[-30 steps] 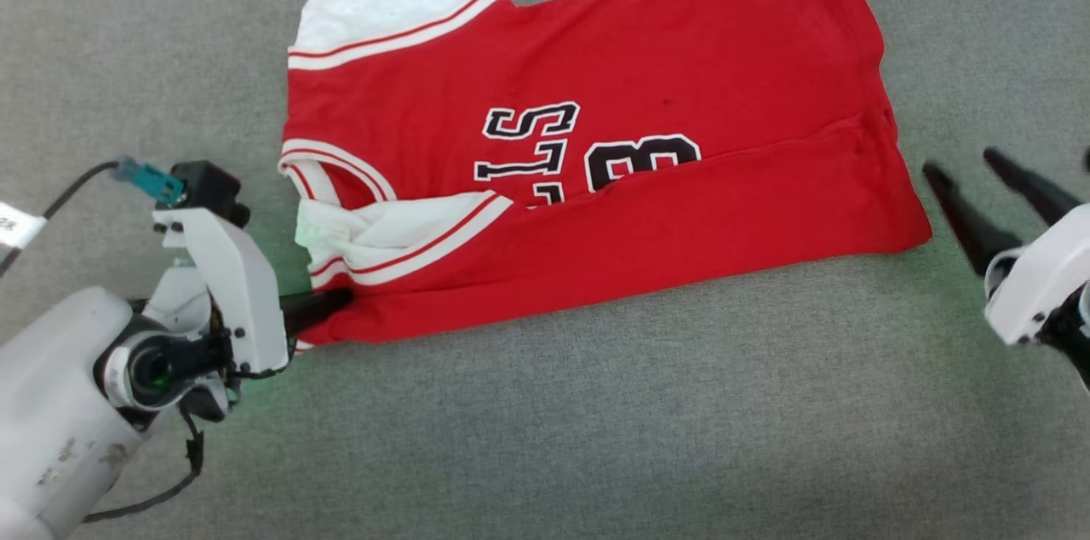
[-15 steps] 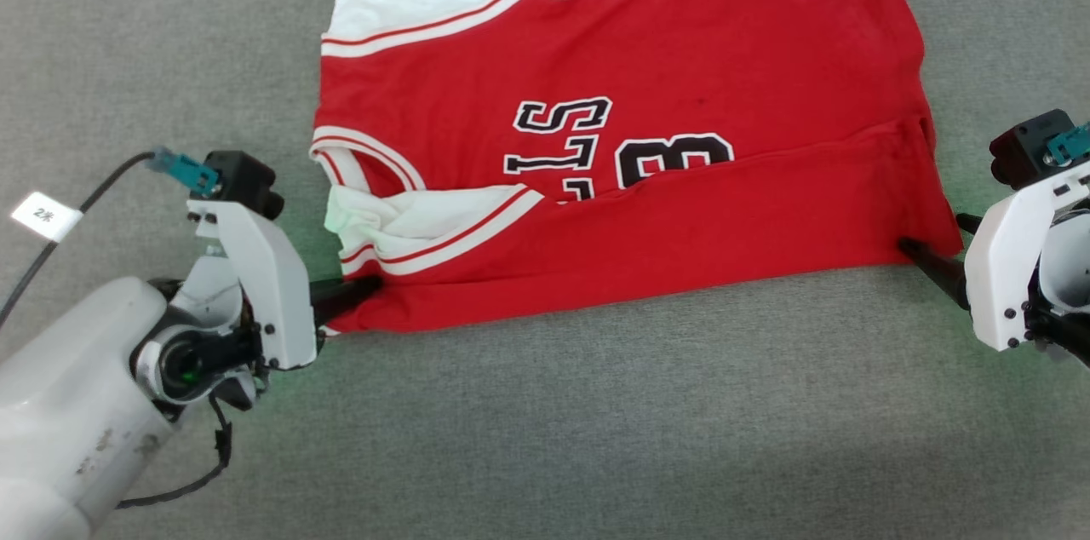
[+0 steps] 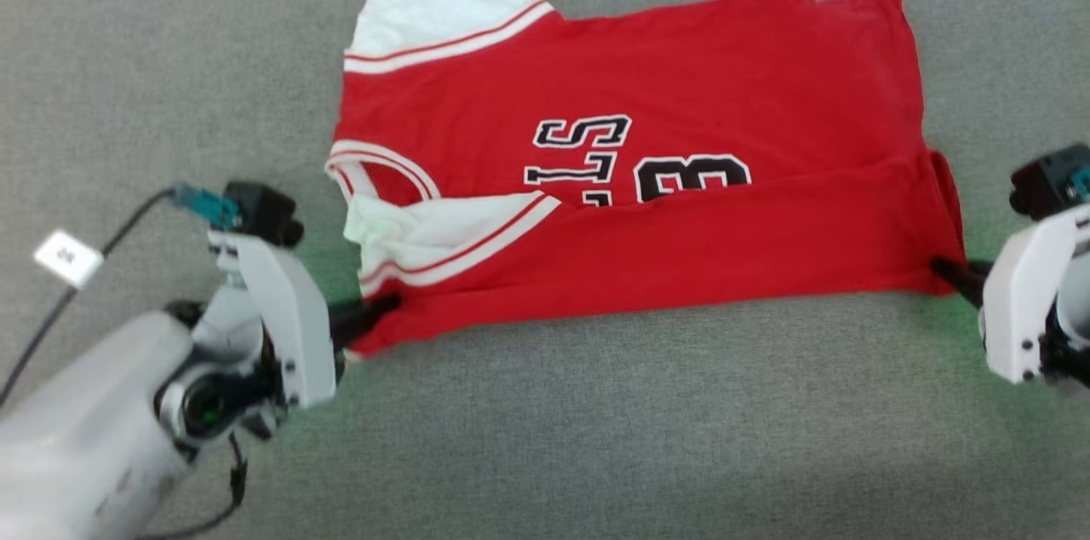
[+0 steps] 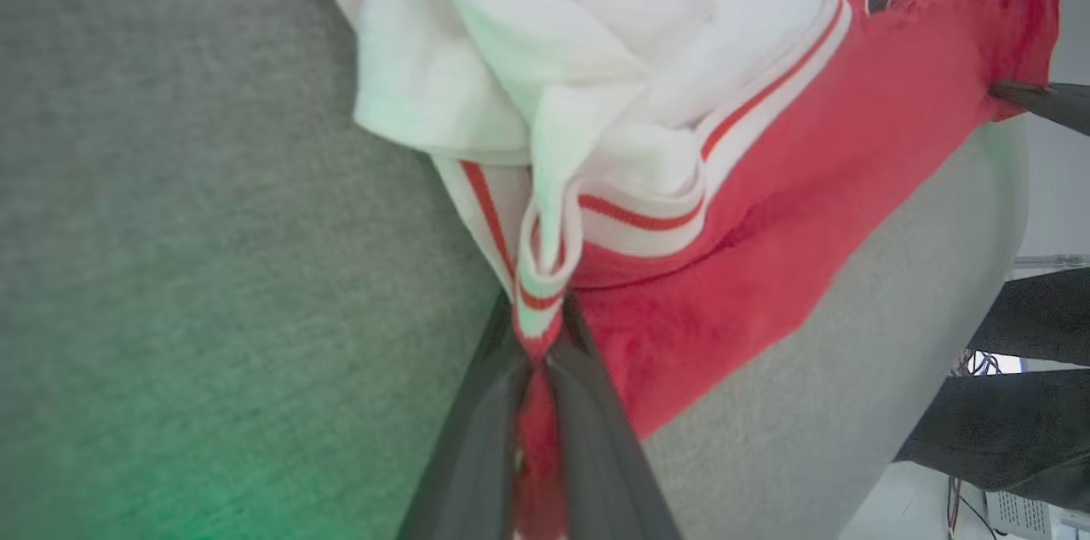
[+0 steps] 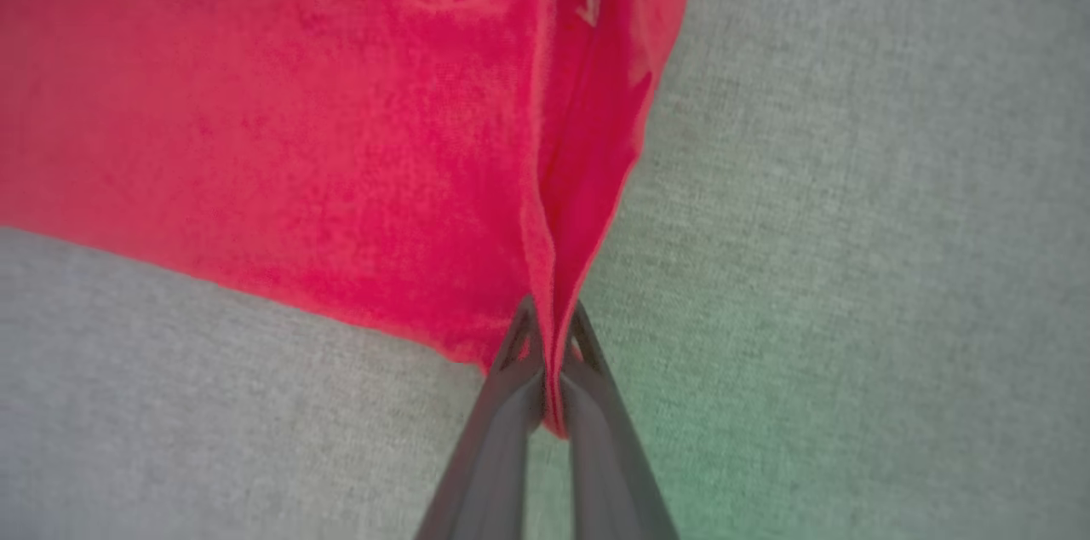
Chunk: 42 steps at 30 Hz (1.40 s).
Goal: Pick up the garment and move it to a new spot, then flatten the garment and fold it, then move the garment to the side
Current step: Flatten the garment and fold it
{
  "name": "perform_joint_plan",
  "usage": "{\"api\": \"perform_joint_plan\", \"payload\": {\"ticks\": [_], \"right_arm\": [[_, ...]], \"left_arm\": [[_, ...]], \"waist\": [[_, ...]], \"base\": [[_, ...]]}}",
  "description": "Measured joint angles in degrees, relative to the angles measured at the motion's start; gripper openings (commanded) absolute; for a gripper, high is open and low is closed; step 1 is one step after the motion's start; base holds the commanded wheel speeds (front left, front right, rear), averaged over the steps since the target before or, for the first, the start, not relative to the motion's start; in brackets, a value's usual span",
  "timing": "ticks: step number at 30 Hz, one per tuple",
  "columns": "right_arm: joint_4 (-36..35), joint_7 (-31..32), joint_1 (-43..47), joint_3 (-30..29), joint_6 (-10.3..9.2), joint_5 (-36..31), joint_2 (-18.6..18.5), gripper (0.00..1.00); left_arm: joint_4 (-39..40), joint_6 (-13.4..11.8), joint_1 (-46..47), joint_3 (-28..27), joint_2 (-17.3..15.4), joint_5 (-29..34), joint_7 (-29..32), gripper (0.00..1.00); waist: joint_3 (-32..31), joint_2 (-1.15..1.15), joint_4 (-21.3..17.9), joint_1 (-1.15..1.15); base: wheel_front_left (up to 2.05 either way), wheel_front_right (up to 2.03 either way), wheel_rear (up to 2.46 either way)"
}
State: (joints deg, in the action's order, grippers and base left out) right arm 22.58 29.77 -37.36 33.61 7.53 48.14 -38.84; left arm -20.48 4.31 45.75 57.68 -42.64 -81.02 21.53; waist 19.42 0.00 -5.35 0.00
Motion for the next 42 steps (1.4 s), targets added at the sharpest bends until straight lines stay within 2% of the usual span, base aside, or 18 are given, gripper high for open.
{"api": "perform_joint_plan", "payload": {"ticks": [5,9,12,13,14,15,16,17,18,19,22,25,27,29,32,36,42], "right_arm": [[-4.8,0.0,6.0,-0.1,0.0,1.9,-3.4,0.0],[-8.7,0.3,10.2,-1.4,0.01,2.3,-5.7,0.0],[-10.9,0.5,13.2,-3.1,0.01,2.3,-6.6,0.02],[-11.6,0.4,14.0,-3.8,0.01,1.9,-6.6,0.37],[-12.2,-0.2,14.7,-4.6,0.01,1.3,-6.6,1.0],[-12.7,-1.0,15.5,-5.8,0.01,0.9,-6.6,1.0],[-13.2,-1.7,16.3,-7.0,0.0,0.5,-6.5,1.0],[-14.0,-2.3,17.3,-8.1,0.0,-0.1,-6.6,1.0],[-14.9,-3.1,18.4,-9.4,0.0,-0.7,-6.5,1.0],[-15.8,-3.9,19.3,-10.8,0.0,-1.3,-6.2,1.0],[-18.6,-7.4,20.8,-15.3,0.0,-3.8,-5.1,1.0],[-20.1,-12.8,20.9,-19.8,0.0,-7.3,-1.4,1.0],[-20.5,-16.5,20.5,-21.4,0.0,-10.3,1.6,1.0],[-21.4,-20.2,19.7,-21.4,0.01,-12.9,3.9,1.0],[-21.4,-25.5,18.5,-22.2,0.0,-14.8,7.8,1.0],[-21.1,-32.3,16.4,-22.6,0.0,-17.7,12.0,1.0],[-19.9,-40.4,13.2,-22.0,0.0,-19.4,17.8,1.0]], "left_arm": [[7.9,-1.9,-5.0,0.0,-4.5,-0.1,-2.2,0.0],[15.0,-4.6,-8.8,-0.4,-8.7,-0.6,-4.1,0.0],[19.7,-6.8,-10.8,-0.7,-10.7,-0.6,-6.0,0.0],[20.7,-7.4,-11.3,-0.7,-11.0,-0.3,-6.5,0.0],[21.7,-7.8,-11.7,-0.7,-11.3,-0.1,-7.0,0.0],[22.4,-8.2,-12.1,-0.9,-11.3,0.0,-7.7,0.23],[23.0,-8.8,-12.3,-1.1,-11.4,0.0,-8.5,0.4],[23.5,-9.4,-12.6,-1.4,-11.6,0.3,-9.3,0.48],[24.1,-10.0,-12.9,-1.7,-12.0,0.6,-10.1,0.8],[24.7,-10.7,-13.1,-2.2,-12.5,0.6,-11.0,1.0],[26.6,-12.3,-13.9,-3.5,-14.4,1.0,-13.4,1.0],[27.5,-13.5,-14.0,-5.5,-15.3,1.5,-16.4,1.0],[27.1,-14.0,-13.5,-6.8,-15.1,1.8,-18.7,1.0],[25.8,-13.5,-12.1,-8.7,-13.5,2.1,-21.8,1.0],[20.6,-14.1,-7.8,-10.4,-11.4,6.5,-25.7,1.0],[12.4,-12.3,-2.0,-12.5,-6.6,6.4,-27.5,1.0],[-2.3,-11.3,8.6,-12.3,-5.9,12.1,-25.9,1.0]], "waist": [[-1.4,0.0,0.0,0.0],[-1.5,0.0,-0.4,0.0],[-1.3,0.0,-0.4,0.0],[-1.3,0.0,-0.5,0.0],[-1.2,0.0,-0.5,0.0],[-1.2,0.0,-0.4,0.0],[-1.2,0.0,-0.4,0.0],[-1.2,0.0,-0.3,0.0],[-1.2,0.0,-0.3,0.0],[-1.2,0.0,-0.4,0.0],[-1.2,0.0,-0.8,0.0],[-1.1,0.0,-1.4,0.0],[-1.1,0.0,-1.9,0.0],[-0.9,0.0,-2.3,0.0],[-0.3,0.0,-3.2,0.0],[1.0,0.0,-4.9,0.0],[3.2,0.0,-9.3,0.0]], "base": [[0.0,0.0,0.0],[0.0,0.0,0.0],[0.0,0.0,0.0],[0.0,0.0,0.0],[0.0,0.0,0.0],[0.0,0.0,0.0],[0.0,0.0,0.0],[0.0,0.0,0.0],[0.0,0.0,0.0],[0.0,0.0,0.0],[0.0,0.0,0.0],[0.0,0.0,0.0],[0.0,0.0,0.0],[0.0,0.0,0.0],[0.0,0.0,0.0],[0.0,0.0,0.0],[0.0,0.0,0.0]]}}
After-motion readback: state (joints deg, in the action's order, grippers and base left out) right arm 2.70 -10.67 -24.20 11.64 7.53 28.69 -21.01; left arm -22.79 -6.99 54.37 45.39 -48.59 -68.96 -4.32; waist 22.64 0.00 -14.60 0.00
